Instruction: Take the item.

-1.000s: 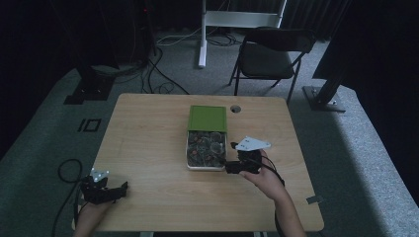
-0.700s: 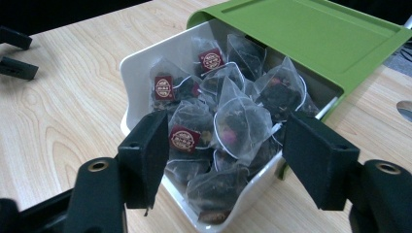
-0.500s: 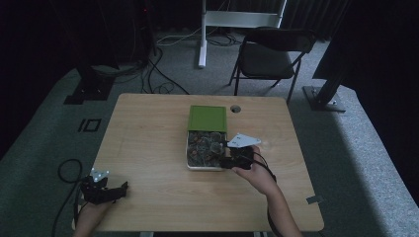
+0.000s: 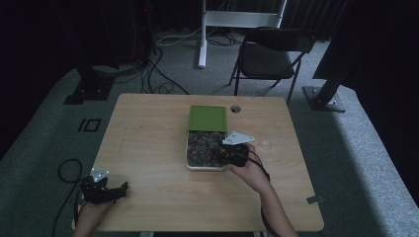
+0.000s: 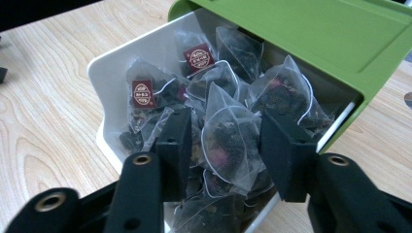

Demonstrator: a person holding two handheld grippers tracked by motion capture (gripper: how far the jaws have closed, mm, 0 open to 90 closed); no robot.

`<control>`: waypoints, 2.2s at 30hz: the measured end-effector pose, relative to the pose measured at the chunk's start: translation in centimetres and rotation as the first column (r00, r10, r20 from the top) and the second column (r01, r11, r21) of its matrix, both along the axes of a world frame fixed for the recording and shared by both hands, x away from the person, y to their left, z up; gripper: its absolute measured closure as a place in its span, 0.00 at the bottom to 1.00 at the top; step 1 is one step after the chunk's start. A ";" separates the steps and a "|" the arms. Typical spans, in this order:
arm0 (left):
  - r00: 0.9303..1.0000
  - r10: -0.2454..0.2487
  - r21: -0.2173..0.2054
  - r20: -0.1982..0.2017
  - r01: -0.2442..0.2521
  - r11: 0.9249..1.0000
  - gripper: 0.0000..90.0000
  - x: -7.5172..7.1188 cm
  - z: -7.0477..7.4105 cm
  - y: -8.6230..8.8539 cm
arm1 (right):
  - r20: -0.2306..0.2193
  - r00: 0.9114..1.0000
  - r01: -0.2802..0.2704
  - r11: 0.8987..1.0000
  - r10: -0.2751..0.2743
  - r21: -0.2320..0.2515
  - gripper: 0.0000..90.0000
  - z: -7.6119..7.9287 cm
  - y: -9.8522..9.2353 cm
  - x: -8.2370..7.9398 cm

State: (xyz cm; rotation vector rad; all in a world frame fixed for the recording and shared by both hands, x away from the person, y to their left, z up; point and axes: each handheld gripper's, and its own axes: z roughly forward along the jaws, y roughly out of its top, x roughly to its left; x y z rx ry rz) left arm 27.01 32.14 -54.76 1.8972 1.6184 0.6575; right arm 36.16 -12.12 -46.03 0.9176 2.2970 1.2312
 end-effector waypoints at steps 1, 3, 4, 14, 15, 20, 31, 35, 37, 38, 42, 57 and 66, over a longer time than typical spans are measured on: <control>1.000 0.000 0.000 0.000 0.000 1.000 0.00 0.0 0.0 0.0 | 0.000 1.000 0.005 1.000 -0.005 -0.008 0.64 -0.1 0.1 0.0; 1.000 0.000 0.001 0.000 0.000 1.000 0.00 0.0 0.0 0.0 | 0.001 1.000 0.007 1.000 -0.007 -0.017 0.66 -0.1 0.3 0.0; 1.000 0.000 0.000 0.000 0.000 1.000 0.00 0.0 0.0 0.0 | 0.000 1.000 0.009 1.000 -0.009 -0.021 0.68 -0.2 0.3 0.0; 1.000 0.000 0.000 0.000 0.000 1.000 0.00 0.0 0.0 0.0 | -0.014 1.000 -0.007 1.000 0.007 -0.001 0.91 -0.4 0.1 -0.1; 1.000 0.000 0.000 0.000 0.000 1.000 0.00 0.0 0.0 0.0 | -0.016 1.000 -0.009 1.000 0.009 0.002 0.91 -0.4 0.1 -0.1; 1.000 0.000 0.000 0.000 0.000 1.000 0.00 0.0 0.0 0.0 | -0.018 1.000 -0.020 0.999 0.020 0.034 0.91 -0.1 0.0 -0.2; 1.000 -0.002 0.002 -0.001 0.002 1.000 0.00 0.0 0.0 0.0 | -0.001 1.000 -0.015 0.997 0.015 0.073 0.91 1.0 -0.5 -0.3; 1.000 -0.001 0.002 0.000 0.001 1.000 0.00 0.0 0.0 0.0 | 0.006 1.000 -0.019 0.994 0.018 0.105 0.91 1.7 -0.8 -0.5; 1.000 -0.001 0.002 0.000 0.001 1.000 0.00 0.0 0.0 0.0 | 0.011 1.000 -0.023 0.993 0.022 0.117 0.92 2.0 -1.0 -0.6; 1.000 -0.001 0.002 0.000 0.001 1.000 0.00 0.0 0.0 0.0 | 0.012 1.000 -0.025 0.992 0.023 0.120 0.91 2.1 -1.0 -0.6; 1.000 0.001 -0.001 0.003 -0.001 1.000 0.00 0.0 0.0 0.0 | 0.020 1.000 -0.022 0.991 0.020 0.129 0.91 2.5 -1.3 -0.7; 1.000 0.000 0.001 0.001 0.000 1.000 0.00 0.0 0.0 0.0 | 0.054 0.999 -0.015 0.985 0.006 0.174 0.92 4.6 -2.9 -1.1; 1.000 0.000 0.000 0.001 0.000 1.000 0.00 0.0 0.0 0.0 | 0.056 0.998 0.000 0.981 -0.012 0.194 0.92 4.9 -3.8 -1.1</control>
